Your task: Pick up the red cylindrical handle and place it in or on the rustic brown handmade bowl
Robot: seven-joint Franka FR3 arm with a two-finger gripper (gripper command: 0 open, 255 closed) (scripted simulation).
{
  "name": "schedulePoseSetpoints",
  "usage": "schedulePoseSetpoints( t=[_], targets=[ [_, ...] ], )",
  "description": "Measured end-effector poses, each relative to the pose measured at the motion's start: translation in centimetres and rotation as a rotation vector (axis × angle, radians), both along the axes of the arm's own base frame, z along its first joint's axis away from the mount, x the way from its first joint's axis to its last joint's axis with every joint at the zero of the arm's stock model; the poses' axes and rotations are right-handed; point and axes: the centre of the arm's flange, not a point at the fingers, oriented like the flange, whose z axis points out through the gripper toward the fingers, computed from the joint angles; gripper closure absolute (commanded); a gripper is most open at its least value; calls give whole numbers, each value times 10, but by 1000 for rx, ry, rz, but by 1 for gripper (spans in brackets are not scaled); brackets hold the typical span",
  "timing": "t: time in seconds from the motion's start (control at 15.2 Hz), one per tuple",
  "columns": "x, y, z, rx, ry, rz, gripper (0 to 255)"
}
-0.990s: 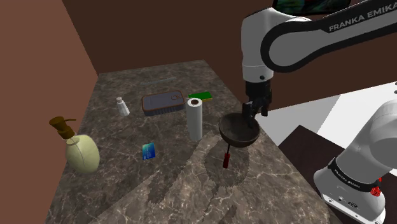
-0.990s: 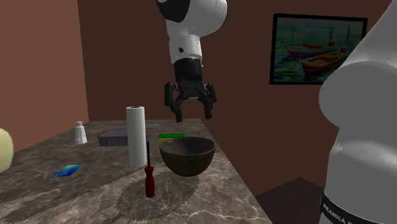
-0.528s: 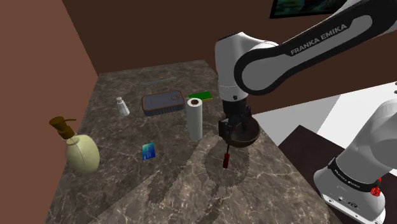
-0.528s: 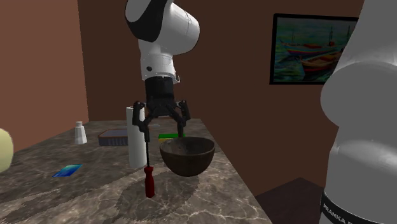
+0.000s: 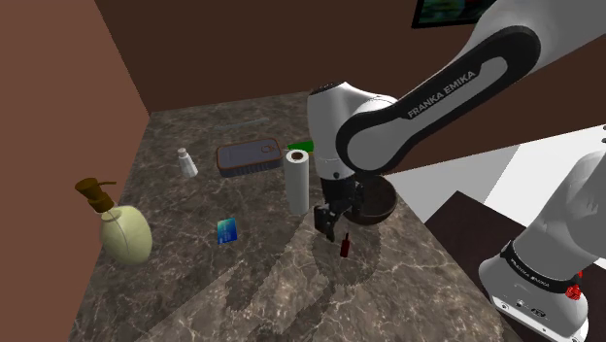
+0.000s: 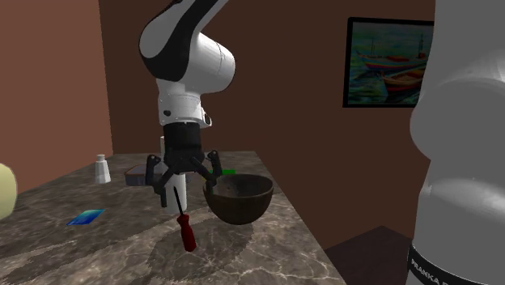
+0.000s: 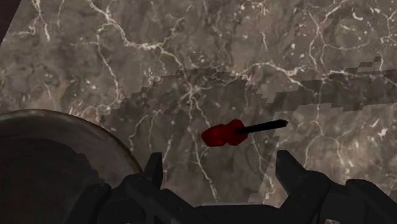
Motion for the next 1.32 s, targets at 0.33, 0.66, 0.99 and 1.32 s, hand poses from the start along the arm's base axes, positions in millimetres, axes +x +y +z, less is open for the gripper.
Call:
schedulePoseSetpoints(
  t=[0.33, 0.66, 0.99, 1.32],
  targets=[
    [-9, 8, -16, 14, -8, 3, 0],
    [-8, 6, -20, 5, -4, 4, 0],
    [-6, 1, -24, 1, -1, 0, 255],
    [-6, 1, -25, 0, 0, -1, 255]
  ],
)
